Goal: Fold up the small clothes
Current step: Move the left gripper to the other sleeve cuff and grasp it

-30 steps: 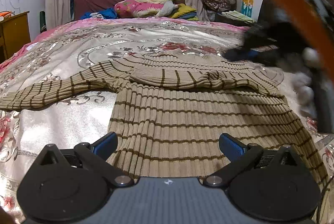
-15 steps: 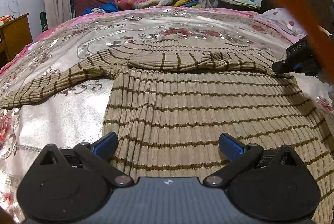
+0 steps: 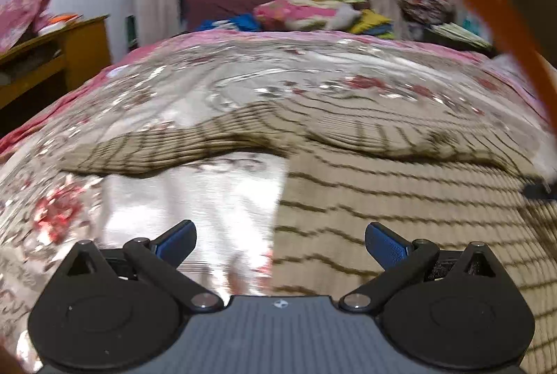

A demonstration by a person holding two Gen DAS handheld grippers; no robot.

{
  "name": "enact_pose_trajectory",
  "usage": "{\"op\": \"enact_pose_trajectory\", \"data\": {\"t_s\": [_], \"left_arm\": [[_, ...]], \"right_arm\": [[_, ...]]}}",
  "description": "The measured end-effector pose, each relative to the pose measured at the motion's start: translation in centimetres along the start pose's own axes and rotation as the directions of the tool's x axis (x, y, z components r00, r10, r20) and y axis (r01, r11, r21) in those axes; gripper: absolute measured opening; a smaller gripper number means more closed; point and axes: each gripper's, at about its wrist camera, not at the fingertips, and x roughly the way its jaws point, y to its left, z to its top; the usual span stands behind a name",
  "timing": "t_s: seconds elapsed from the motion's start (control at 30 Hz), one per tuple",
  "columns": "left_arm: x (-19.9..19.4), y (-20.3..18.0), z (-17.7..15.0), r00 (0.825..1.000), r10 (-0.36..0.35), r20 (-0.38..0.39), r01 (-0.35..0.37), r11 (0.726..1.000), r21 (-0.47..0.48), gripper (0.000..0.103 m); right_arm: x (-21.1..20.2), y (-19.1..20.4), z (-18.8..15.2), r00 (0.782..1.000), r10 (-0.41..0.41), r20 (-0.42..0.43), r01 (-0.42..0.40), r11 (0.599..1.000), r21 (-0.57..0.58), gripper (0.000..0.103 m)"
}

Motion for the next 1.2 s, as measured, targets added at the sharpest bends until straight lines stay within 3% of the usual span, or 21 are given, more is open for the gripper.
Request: {"op": "enact_pose_trajectory", "data": {"t_s": [0.13, 0.2, 0.33, 0.53, 0.63, 0.67, 0.8, 0.9, 1.0, 1.2], "left_arm": [[0.4, 2.4, 0.5, 0.995, 0.094, 0.015, -0.092, 0.994, -0.065, 0.103], [0.7, 3.5, 1.0, 0.989, 0.144, 0.031, -0.141, 0.986, -0.091, 0.103], [1.6, 6.4, 2.0, 0.969, 0.238, 0.058, -0.227, 0.962, -0.151, 0.103], [3.9, 11.4, 3.4, 0.953, 0.294, 0.066, -0.272, 0.933, -0.235, 0.096], [4.9, 14.6, 3.7, 0.956, 0.291, 0.032, -0.265, 0.905, -0.332, 0.086], [5.2, 15.8, 3.8, 0.962, 0.274, 0.021, -0.245, 0.891, -0.382, 0.079], [6.8, 20.4, 3.2, 0.983, 0.183, -0.012, -0.155, 0.796, -0.585, 0.062], [7.7, 21.8, 2.7, 0.986, 0.165, -0.017, -0.136, 0.746, -0.653, 0.058], [8.3, 22.2, 2.8, 0.986, 0.167, -0.012, -0.131, 0.728, -0.673, 0.057], [9.8, 22.2, 3.6, 0.987, 0.158, -0.004, -0.118, 0.720, -0.684, 0.053]], "right_arm": [[-0.4, -0.4, -2.4, 0.999, 0.031, 0.013, -0.031, 1.000, 0.002, 0.018], [-0.2, -0.3, -2.5, 0.998, 0.056, -0.016, -0.056, 0.998, -0.015, 0.018], [-0.9, -0.1, -1.6, 0.992, 0.119, 0.033, -0.119, 0.993, -0.020, 0.018], [-1.0, -0.4, -1.8, 0.991, 0.121, 0.056, -0.119, 0.992, -0.036, 0.018], [-0.9, -0.2, -1.9, 0.990, 0.124, 0.062, -0.121, 0.992, -0.044, 0.018], [-0.9, -0.2, -2.0, 0.990, 0.126, 0.065, -0.123, 0.991, -0.045, 0.018], [-0.9, 0.1, -2.2, 0.989, 0.133, 0.070, -0.130, 0.991, -0.046, 0.018], [-0.7, 0.4, -2.2, 0.989, 0.131, 0.073, -0.127, 0.990, -0.058, 0.018], [-0.6, 0.5, -2.2, 0.988, 0.134, 0.075, -0.129, 0.990, -0.060, 0.018], [-0.5, 0.3, -2.1, 0.987, 0.137, 0.080, -0.133, 0.990, -0.053, 0.018]]}}
